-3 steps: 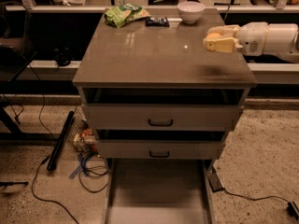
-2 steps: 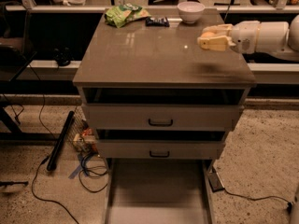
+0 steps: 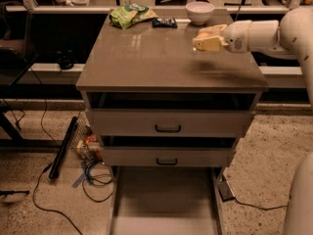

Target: Pick orange from bottom drawer and place on counter

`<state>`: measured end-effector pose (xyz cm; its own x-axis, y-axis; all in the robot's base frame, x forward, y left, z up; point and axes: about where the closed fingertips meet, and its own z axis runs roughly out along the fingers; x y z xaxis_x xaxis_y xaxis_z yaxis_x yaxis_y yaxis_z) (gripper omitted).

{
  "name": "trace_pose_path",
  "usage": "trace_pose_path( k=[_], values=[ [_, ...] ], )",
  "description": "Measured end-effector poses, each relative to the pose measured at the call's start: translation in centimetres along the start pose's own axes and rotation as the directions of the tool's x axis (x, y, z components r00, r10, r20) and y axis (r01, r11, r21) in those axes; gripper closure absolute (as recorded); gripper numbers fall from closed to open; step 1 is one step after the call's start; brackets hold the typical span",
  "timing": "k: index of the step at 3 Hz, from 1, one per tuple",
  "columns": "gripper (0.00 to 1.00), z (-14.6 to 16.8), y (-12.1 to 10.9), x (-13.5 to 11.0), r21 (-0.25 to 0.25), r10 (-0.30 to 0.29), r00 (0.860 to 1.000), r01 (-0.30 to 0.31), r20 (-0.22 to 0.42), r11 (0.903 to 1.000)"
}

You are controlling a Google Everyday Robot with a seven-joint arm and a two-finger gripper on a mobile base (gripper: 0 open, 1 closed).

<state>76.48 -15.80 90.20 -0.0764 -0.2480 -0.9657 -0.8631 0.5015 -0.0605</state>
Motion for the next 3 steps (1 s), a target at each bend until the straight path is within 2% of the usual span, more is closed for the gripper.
trace_pose_path(
  k=[3],
  values=[
    [1.00,4.9,-0.7,2.2,0.009,0.017,0.995,-0.017,-0.095,0.9998]
  ],
)
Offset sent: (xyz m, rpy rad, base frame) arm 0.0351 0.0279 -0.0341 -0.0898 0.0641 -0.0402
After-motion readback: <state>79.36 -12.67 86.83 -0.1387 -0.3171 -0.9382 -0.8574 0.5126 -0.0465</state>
